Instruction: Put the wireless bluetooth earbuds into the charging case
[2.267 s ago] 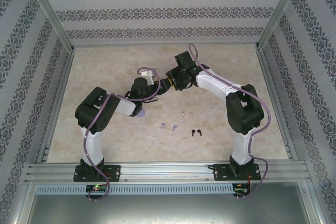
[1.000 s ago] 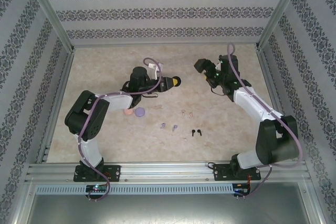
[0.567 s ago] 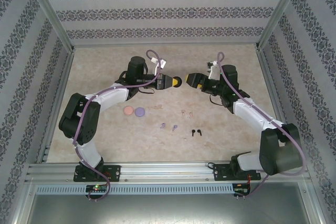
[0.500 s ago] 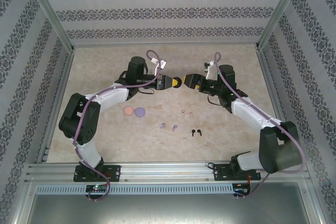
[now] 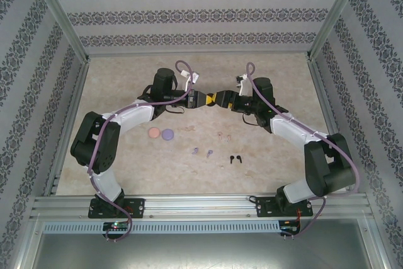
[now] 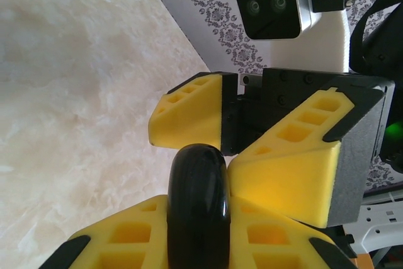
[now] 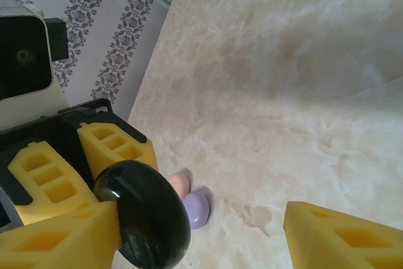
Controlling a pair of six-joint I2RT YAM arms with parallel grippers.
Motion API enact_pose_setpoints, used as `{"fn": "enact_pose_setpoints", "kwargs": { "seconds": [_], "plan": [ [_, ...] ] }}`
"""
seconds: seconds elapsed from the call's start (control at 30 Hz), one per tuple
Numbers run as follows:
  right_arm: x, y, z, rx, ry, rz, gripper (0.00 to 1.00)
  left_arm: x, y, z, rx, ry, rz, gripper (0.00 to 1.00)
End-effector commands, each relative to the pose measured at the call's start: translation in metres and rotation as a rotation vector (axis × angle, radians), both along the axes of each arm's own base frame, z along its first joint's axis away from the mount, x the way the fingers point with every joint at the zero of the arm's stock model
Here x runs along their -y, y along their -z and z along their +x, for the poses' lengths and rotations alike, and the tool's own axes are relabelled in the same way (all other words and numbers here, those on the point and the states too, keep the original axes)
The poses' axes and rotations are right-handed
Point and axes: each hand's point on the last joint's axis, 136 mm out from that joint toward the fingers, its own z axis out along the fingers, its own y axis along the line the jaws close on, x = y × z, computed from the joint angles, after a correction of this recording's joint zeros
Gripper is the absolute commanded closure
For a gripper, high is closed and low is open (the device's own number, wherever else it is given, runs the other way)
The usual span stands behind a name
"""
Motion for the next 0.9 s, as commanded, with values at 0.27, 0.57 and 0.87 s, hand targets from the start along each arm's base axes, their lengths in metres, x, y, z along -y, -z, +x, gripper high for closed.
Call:
{"fn": "enact_pose_setpoints", "kwargs": {
  "seconds": [0.27,0.57,0.87],
  "plan": [
    [0.035,0.042,0.005,-0.095,0.107,-0.012,0.36,0.000,-0.052,0.000,0.129,0.018,-0.072,1.00],
    [0.027,-0.009,-0.012,0.037,0.016,0.046,0.36,0.002,-0.050,0.001,0.119,0.032,-0.082,1.00],
    [0.011,-0.030,-0.012,0.090,-0.081,0.072,0.43,0.006,-0.051,-0.001,0.099,0.062,-0.104,1.00]
  ]
}}
